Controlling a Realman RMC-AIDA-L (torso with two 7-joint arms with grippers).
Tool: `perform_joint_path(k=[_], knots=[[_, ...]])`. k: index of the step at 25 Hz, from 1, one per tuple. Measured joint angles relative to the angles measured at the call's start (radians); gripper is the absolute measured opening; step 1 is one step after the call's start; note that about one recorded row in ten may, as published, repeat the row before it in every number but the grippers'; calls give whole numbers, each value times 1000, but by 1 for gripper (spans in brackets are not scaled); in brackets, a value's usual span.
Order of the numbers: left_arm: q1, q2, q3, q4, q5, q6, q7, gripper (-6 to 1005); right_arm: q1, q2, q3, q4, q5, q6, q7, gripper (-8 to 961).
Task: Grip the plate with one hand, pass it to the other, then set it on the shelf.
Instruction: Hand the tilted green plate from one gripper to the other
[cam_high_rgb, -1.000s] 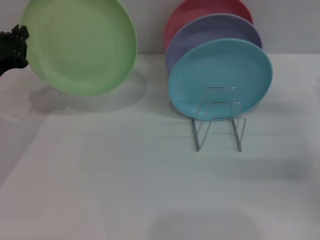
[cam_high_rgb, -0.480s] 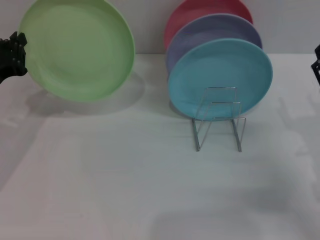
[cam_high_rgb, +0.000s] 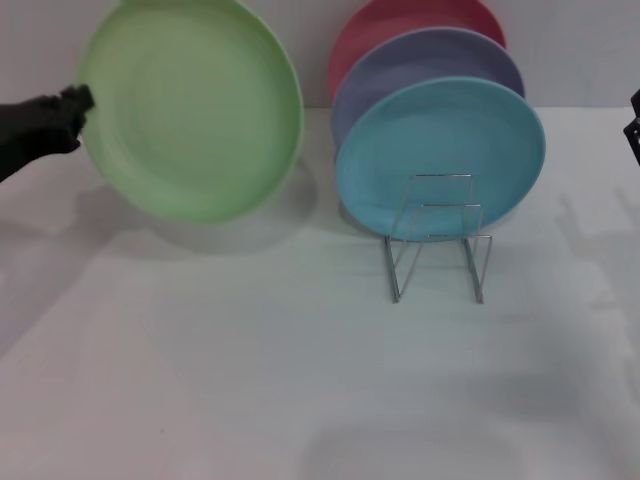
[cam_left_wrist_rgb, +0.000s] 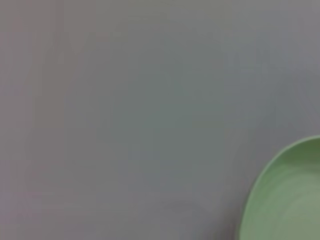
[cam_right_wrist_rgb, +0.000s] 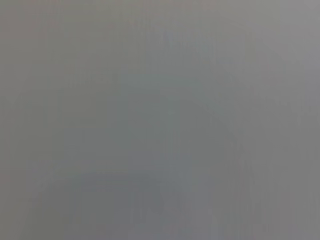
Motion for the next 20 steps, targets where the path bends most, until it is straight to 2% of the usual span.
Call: perform_joint_path(k=[3, 10, 12, 16, 18, 20], knots=[[-11, 20, -6, -42, 154, -51, -208, 41, 19, -2, 9, -20, 1, 11, 4, 742], [-14, 22, -41, -208, 504, -147, -572, 42, 75, -4, 43, -112, 2, 38, 87, 741], [-25, 9, -72, -261, 629, -193, -660, 43, 92, -5, 51, -146, 2, 48, 120, 741], [-39, -46, -107, -382, 893, -213, -769, 44, 121, -7, 56, -209, 2, 59, 175, 741], [-48, -60, -109, -424, 1008, -202, -820, 44, 132, -8, 56, -235, 2, 70, 193, 741], [-62, -63, -100, -444, 1094, -186, -873, 45, 139, -11, 56, -249, 2, 79, 202, 742]])
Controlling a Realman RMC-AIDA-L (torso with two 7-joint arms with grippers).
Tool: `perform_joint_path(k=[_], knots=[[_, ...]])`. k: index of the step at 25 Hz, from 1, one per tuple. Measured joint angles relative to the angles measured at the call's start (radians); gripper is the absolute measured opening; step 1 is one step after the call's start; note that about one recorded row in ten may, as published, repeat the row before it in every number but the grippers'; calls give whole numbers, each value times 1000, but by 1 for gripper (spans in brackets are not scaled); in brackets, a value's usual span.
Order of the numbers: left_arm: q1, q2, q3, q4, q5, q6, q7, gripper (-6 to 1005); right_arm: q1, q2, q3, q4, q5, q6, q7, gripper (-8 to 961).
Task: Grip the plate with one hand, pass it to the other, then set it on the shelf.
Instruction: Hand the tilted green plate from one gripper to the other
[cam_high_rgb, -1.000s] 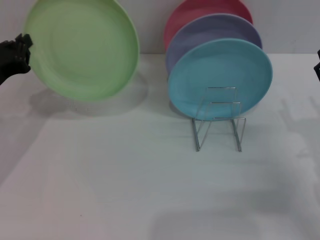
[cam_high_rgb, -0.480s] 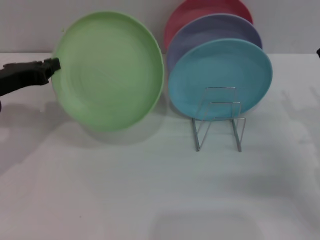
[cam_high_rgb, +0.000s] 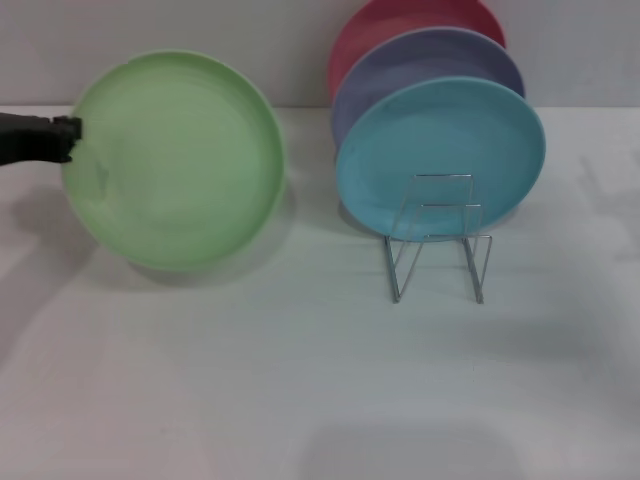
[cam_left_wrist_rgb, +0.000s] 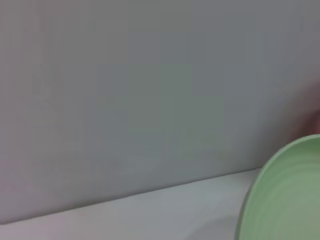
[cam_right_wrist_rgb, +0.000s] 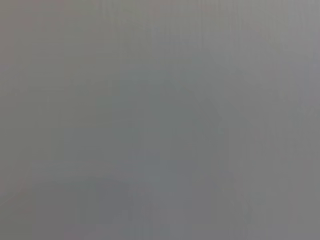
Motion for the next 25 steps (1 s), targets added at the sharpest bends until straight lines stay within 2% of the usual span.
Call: perform_joint_path(k=[8, 16, 25], knots=[[-68, -2, 60, -17, 297, 48, -137, 47, 7, -13, 4, -29, 2, 16, 8, 743], [-58, -4, 182, -101, 529, 155, -273, 48, 10, -15, 9, -58, 3, 23, 43, 743], [9, -3, 253, -170, 554, 290, -216, 51, 15, -14, 9, -53, 16, 28, 43, 742]])
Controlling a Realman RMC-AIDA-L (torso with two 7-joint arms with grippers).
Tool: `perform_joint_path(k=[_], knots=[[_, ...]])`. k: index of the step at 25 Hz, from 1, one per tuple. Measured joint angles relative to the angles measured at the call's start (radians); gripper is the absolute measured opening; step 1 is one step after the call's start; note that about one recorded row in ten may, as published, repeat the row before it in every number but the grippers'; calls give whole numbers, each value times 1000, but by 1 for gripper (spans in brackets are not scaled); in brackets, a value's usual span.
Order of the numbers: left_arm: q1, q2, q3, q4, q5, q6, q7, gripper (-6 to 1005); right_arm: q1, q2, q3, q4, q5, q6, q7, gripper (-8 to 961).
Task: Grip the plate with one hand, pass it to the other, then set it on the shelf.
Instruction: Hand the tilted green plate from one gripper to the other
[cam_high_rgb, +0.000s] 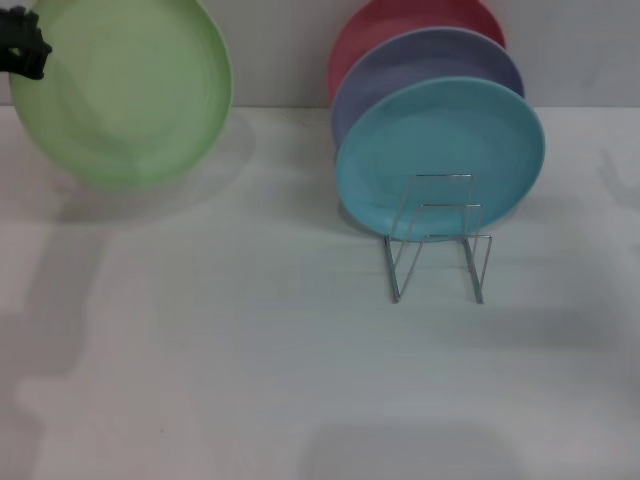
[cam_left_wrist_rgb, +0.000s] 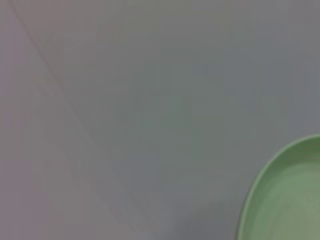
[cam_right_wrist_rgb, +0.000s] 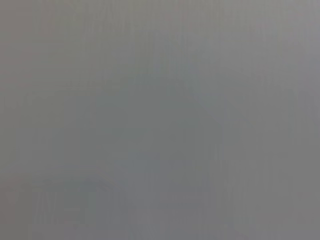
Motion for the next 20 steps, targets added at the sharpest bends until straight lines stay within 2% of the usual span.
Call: perform_joint_path(k=[3, 6, 11, 12, 13, 16, 17, 20], knots=[[37, -1, 36, 0, 0, 102, 28, 51, 4, 3, 0, 0, 3, 5, 0, 742], [94, 0, 84, 11, 1, 274, 41, 52, 6, 6, 0, 0, 10, 18, 0, 742], [206, 0, 206, 110, -13, 710, 26, 53, 8, 7, 0, 0, 14, 27, 0, 742], [212, -1, 219, 131, -17, 753, 16, 53, 8, 8, 0, 1, 14, 27, 0, 742], [219, -1, 252, 198, -27, 866, -20, 54, 8, 8, 0, 1, 14, 27, 0, 742], [215, -1, 283, 286, -34, 977, -84, 54, 9, 9, 0, 4, 14, 27, 0, 742], [210, -1, 301, 354, -41, 1063, -157, 55, 9, 10, 0, 7, 14, 25, 0, 742], [209, -3, 316, 421, -60, 1141, -239, 55, 9, 13, -1, 11, 14, 19, 0, 743]])
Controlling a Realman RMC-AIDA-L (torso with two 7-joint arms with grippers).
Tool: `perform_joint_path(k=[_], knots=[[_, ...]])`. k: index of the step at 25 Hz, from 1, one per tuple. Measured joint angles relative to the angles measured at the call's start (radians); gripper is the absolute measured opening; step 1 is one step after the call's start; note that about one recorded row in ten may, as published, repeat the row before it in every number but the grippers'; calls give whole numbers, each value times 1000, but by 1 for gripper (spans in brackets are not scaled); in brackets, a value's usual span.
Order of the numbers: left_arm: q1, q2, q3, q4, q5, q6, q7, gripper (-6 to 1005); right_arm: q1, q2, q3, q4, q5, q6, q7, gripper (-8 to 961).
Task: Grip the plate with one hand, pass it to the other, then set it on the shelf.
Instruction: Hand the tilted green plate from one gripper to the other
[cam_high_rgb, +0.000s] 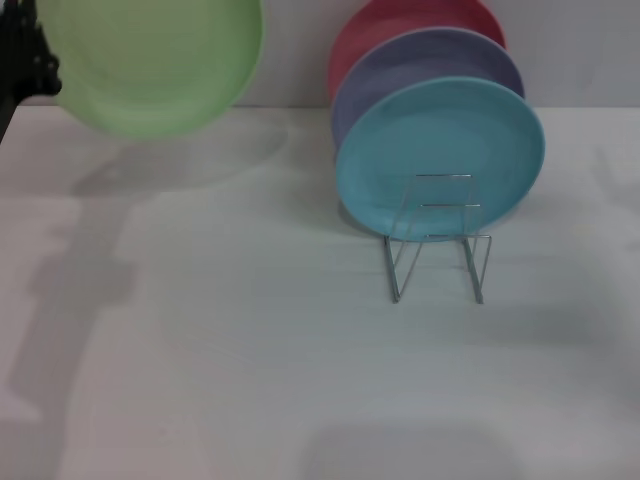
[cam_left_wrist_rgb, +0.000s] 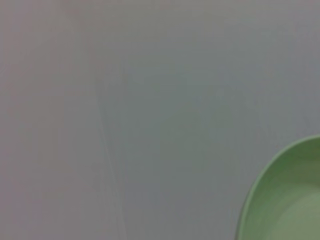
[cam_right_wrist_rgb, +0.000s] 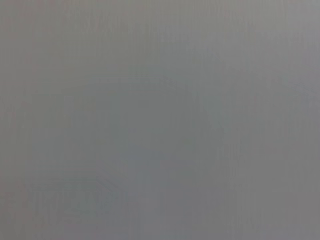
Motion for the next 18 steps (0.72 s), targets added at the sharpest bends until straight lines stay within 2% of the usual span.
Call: perform_joint_path(k=[2, 6, 10, 18], knots=[[9, -1, 31, 69, -49, 94, -59, 56, -7, 7, -9, 5, -4, -13, 0, 743], [19, -1, 84, 122, -125, 158, -69, 57, -25, 10, -25, 30, -12, -37, 0, 743], [21, -2, 166, 211, -204, 253, -79, 58, -69, 11, -100, 99, -14, -90, -3, 743], [25, -1, 248, 309, -232, 367, -113, 60, -133, 12, -216, 204, -30, -176, -10, 743]])
